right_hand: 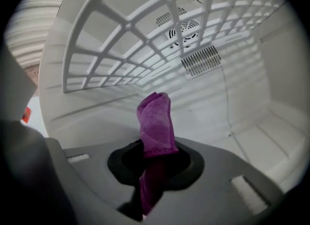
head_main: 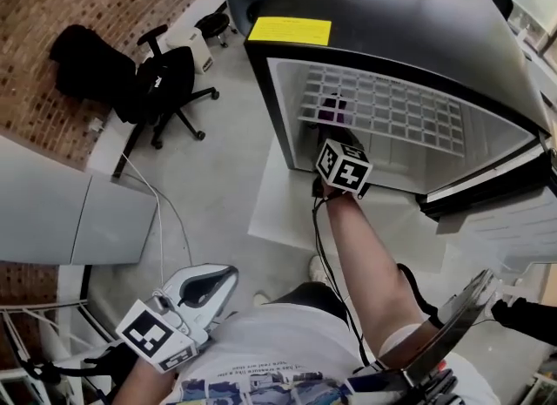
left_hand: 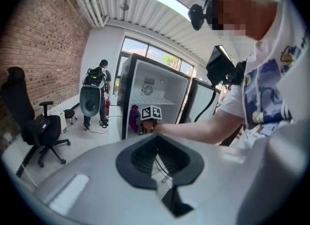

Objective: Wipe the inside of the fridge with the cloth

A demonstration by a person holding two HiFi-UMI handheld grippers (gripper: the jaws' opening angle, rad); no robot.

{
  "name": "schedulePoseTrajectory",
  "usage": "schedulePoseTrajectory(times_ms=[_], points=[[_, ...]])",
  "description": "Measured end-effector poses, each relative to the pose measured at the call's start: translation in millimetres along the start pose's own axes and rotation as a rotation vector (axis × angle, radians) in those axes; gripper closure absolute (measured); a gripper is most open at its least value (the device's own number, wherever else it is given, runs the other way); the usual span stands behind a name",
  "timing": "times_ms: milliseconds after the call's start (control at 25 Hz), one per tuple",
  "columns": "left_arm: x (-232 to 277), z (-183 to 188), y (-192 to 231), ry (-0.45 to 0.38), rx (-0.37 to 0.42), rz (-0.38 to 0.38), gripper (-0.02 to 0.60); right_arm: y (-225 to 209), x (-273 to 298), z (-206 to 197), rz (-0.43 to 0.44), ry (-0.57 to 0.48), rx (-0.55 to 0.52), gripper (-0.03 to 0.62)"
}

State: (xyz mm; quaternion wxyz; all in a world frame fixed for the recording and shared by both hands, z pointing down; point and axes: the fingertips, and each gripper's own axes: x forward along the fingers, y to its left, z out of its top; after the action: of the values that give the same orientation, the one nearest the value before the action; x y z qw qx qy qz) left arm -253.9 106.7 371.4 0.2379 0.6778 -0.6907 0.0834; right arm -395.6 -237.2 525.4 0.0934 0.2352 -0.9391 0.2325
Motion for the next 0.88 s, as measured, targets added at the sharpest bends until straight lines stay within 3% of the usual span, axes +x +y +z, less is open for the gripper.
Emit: schedulePoseTrajectory(times_ms=[160, 400, 880], points=[[-11, -5, 4, 0.006, -0.012, 0.045, 0.575, 9, 13, -20, 0.004, 0.033, 0.06, 0.542], [-18, -9, 6, 0.023, -0.009, 0.069, 0.575, -1, 15, -31, -0.062, 0.073, 0.002, 0.542], [11, 2, -10, 0.054, 0.048, -0.027, 0.575, -76, -15, -11, -0.223, 0.068, -0.049, 0.542]])
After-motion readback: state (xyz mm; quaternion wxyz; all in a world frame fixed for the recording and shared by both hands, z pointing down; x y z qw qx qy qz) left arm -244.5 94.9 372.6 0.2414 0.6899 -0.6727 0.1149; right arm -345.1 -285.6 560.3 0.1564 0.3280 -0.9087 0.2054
